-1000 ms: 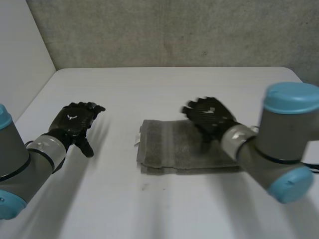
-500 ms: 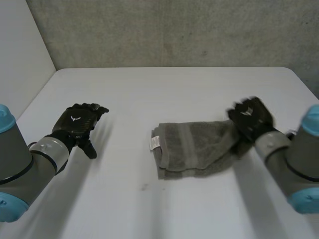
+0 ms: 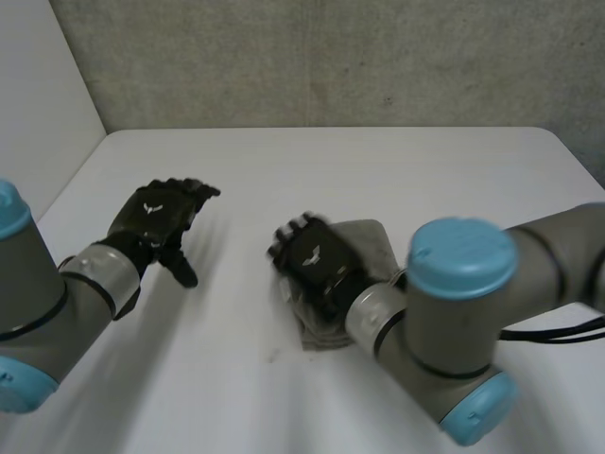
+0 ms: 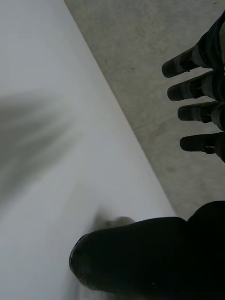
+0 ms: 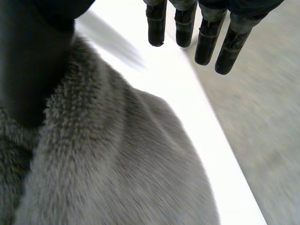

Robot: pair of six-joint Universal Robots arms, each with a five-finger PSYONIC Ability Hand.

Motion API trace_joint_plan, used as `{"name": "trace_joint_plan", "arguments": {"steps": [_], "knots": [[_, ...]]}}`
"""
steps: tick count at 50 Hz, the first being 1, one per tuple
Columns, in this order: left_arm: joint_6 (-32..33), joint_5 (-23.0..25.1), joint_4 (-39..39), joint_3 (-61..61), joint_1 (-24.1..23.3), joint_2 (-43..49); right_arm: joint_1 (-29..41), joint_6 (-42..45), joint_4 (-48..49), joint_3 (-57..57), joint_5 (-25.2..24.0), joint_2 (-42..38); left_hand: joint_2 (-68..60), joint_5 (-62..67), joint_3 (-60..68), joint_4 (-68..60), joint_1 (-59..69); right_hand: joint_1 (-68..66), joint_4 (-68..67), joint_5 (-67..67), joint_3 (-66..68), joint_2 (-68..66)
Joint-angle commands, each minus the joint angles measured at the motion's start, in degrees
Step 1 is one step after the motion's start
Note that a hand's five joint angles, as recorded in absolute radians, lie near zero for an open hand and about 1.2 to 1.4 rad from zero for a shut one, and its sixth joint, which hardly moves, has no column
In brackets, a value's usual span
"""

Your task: Fold the towel.

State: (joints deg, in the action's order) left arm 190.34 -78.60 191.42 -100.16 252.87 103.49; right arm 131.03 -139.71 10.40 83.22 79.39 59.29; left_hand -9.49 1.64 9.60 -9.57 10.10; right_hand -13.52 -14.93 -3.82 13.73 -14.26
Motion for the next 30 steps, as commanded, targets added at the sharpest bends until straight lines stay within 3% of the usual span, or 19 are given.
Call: {"name": "trace_joint_plan", "arguments": {"steps": [1, 8, 14, 16, 21, 30], "knots": [[-8.91, -0.15, -8.15, 8.73, -1.59, 0.22, -5.42, -15.92, -0.03, 3.78, 2.70, 7.23, -0.51, -1.64, 0.40, -0.43, -0.10, 3.52, 4.93, 3.82, -3.73, 4.26], [-16.66, -0.59, -13.88, 19.30, -7.92, 4.88, -13.51, -29.72, -4.40, 5.29, 2.35, 11.55, -0.51, -1.64, 0.40, -0.43, -0.10, 3.52, 4.93, 3.82, -3.73, 4.26], [-21.06, -8.94, -16.17, 29.23, -14.07, 12.88, -18.00, -35.20, -9.34, 3.97, -0.29, 11.46, -0.72, -1.43, 0.62, -0.64, 0.12, 3.52, 4.93, 3.82, -3.73, 4.26], [-21.50, -12.79, -16.87, 34.56, -17.83, 18.48, -20.37, -37.56, -11.44, 3.18, -4.23, 10.76, -0.72, -1.43, 0.62, -0.64, 0.12, 3.52, 4.93, 3.82, -3.73, 4.26], [-21.76, -15.96, -18.71, 40.99, -21.27, 25.86, -21.87, -39.50, -11.80, 2.13, -9.95, 8.22, -0.89, -1.26, 0.79, -0.81, 0.28, 3.52, 4.93, 3.82, -3.73, 4.26], [-24.66, -18.87, -21.71, 44.61, -23.47, 34.33, -21.08, -37.93, -12.07, -2.18, -11.10, -0.83, -0.89, -1.26, 0.79, -0.81, 0.28, 3.52, 4.93, 3.82, -3.73, 4.26]]}}
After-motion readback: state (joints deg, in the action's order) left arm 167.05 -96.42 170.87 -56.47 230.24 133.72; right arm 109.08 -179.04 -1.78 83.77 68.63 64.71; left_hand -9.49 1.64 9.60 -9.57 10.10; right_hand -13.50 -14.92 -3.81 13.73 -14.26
